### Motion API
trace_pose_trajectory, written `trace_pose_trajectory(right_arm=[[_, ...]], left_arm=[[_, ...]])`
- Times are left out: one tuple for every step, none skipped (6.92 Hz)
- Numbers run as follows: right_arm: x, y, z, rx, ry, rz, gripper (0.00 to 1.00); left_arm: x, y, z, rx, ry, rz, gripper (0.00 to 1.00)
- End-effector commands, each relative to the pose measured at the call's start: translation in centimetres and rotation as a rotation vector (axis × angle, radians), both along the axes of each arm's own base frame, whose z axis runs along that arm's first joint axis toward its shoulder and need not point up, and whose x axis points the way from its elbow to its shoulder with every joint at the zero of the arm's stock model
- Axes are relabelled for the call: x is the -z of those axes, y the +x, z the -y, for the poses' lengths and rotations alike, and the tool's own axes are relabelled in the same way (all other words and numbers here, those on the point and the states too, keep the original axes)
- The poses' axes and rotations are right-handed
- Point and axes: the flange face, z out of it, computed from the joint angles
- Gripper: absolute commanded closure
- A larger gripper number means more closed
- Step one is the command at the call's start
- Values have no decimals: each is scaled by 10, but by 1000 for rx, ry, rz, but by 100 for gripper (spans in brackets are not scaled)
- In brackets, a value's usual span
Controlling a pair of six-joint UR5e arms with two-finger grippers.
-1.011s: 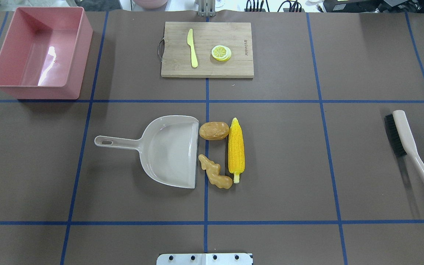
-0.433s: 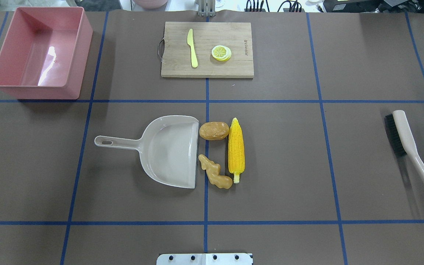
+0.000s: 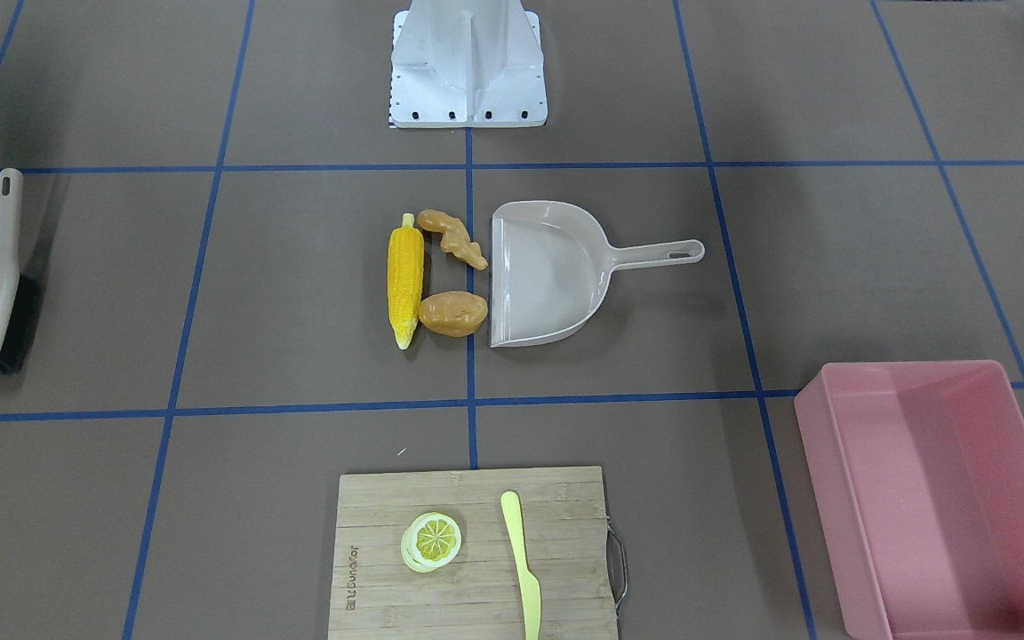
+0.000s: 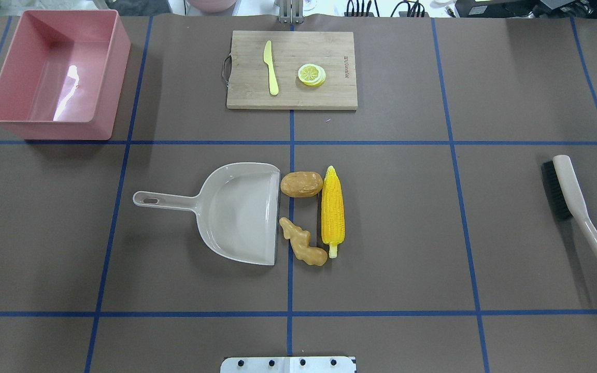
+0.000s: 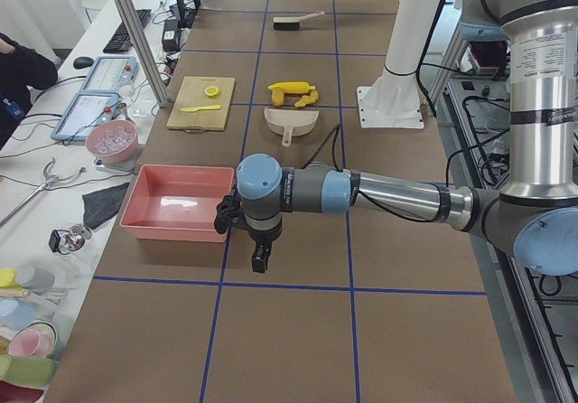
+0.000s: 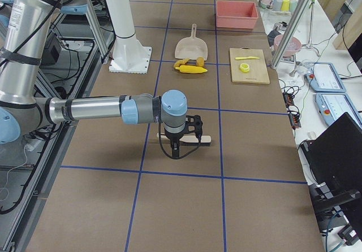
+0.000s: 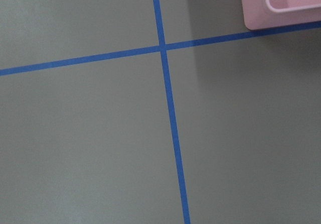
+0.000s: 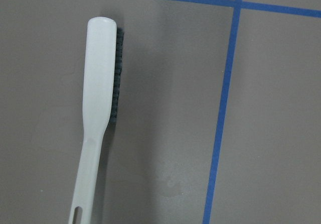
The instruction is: Sweep and dump trash into bin
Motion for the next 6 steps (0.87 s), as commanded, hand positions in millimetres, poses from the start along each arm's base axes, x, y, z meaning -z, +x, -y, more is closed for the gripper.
trace_pose_trajectory(right_arm=[[7, -32, 0, 10, -42, -18, 1], [9, -55, -2, -8, -111, -32, 1], [10, -79, -3, -21, -121, -55, 1], [-6, -83, -7, -29, -138, -77, 1], [-7, -88, -7, -48, -151, -74, 1], [-15, -94, -6, -45, -140, -60, 1]], left_arm=[[71, 61, 47, -121, 130, -105, 2], [129, 118, 81, -221, 235, -120, 2], [189, 174, 101, -310, 335, -142, 2], [230, 206, 103, -360, 407, -161, 2], [276, 254, 99, -439, 483, -194, 2], [316, 280, 98, -447, 544, -177, 2]])
